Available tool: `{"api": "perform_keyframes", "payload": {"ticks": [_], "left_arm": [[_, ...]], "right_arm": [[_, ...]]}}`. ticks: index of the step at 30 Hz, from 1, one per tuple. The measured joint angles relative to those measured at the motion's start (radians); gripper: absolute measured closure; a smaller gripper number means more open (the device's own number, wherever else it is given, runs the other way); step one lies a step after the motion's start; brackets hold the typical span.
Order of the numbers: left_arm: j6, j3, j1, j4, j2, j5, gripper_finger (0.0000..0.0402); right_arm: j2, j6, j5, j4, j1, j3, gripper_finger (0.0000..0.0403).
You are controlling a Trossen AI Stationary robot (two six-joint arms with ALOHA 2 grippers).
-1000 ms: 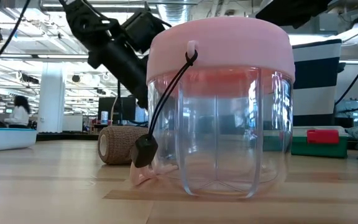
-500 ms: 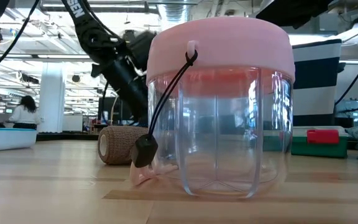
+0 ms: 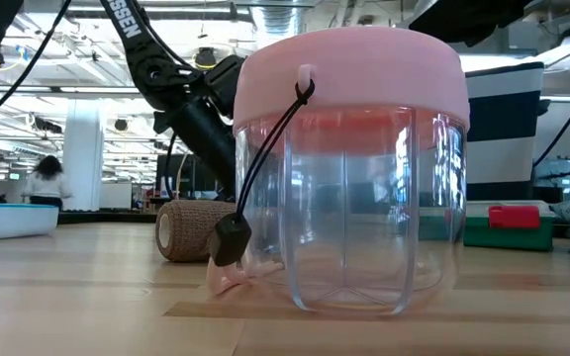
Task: Pick & place medical supplies in basket/bin
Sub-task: Put the blue bandage into the white bin
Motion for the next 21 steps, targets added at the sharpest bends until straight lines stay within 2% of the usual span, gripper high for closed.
{"api": "perform_keyframes", "payload": {"ticks": [4, 10, 13, 21], "left_arm": [[-0.002, 0.000, 0.001, 0.006, 0.000, 0.000, 0.0283], [-0.003, 0.000, 0.001, 0.011, 0.000, 0.029, 0.0388], [-0.003, 0.000, 0.000, 0.011, -0.001, 0.051, 0.0386], [-0.076, 0.000, 0.000, 0.031, -0.002, 0.072, 0.0343]], "right_arm": [[0.000, 0.000, 0.000, 0.000, 0.000, 0.000, 0.0220], [0.000, 0.000, 0.000, 0.000, 0.000, 0.000, 0.0220], [0.000, 0.000, 0.000, 0.000, 0.000, 0.000, 0.0220], [0.000, 0.000, 0.000, -0.001, 0.000, 0.000, 0.0220]]}}
